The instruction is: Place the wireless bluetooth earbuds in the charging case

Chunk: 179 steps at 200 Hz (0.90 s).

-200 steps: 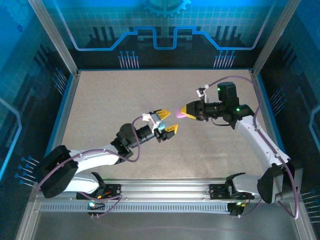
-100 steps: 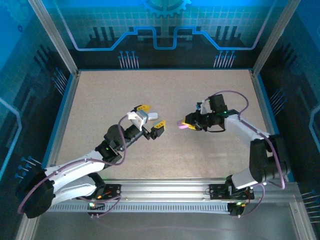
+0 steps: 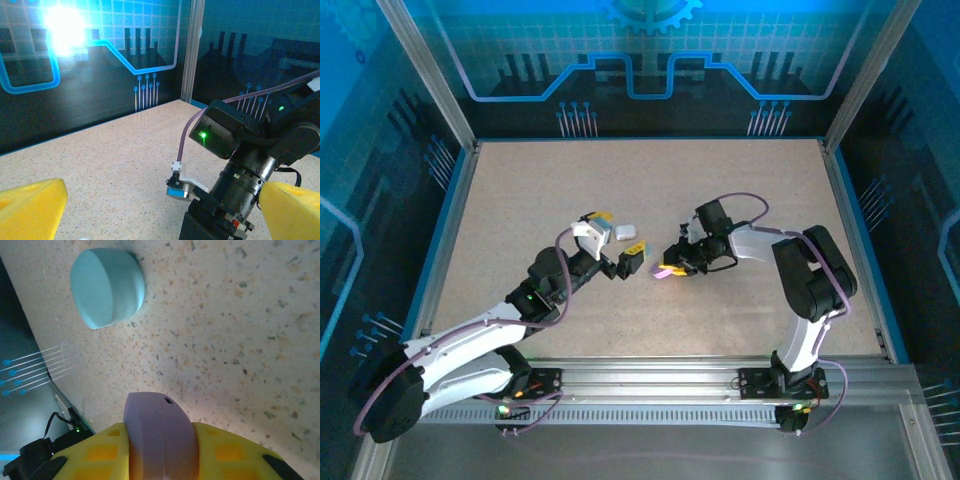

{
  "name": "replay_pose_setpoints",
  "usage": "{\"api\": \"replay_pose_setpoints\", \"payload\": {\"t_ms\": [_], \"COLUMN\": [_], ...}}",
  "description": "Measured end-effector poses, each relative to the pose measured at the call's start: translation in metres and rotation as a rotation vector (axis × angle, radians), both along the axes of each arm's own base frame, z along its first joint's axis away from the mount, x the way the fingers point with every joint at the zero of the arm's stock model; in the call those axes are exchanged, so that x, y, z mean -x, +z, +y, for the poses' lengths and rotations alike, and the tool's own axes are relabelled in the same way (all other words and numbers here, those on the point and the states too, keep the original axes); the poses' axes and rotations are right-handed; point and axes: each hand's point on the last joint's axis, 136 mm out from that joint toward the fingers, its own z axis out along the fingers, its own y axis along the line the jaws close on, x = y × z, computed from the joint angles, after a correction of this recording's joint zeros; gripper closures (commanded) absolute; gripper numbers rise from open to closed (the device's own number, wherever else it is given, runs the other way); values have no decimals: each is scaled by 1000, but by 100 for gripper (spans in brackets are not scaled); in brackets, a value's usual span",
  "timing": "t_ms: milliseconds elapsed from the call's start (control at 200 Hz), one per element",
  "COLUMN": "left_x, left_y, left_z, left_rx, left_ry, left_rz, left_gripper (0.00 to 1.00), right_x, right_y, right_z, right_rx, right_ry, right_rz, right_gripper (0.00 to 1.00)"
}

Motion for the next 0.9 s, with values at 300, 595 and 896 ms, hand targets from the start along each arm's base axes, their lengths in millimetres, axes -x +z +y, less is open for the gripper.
{"api": "replay_pose_setpoints", "payload": {"t_ms": [300, 595, 896], "left_x": [-1, -1, -1], "left_y": [0, 0, -3], "left_z": [3, 3, 4], "left_rx": [-2, -2, -11], "left_ry": [14, 15, 16], "left_rz": [3, 3, 12], "left_gripper": [1, 1, 1], "right_x": [-2, 1, 6], "right_y": [-10, -11, 1], "right_z": [1, -11, -35], "right_rx": [24, 103, 240], "right_ry": [17, 26, 24], "right_rz": [-9, -32, -74], "right_gripper": [64, 51, 39]}}
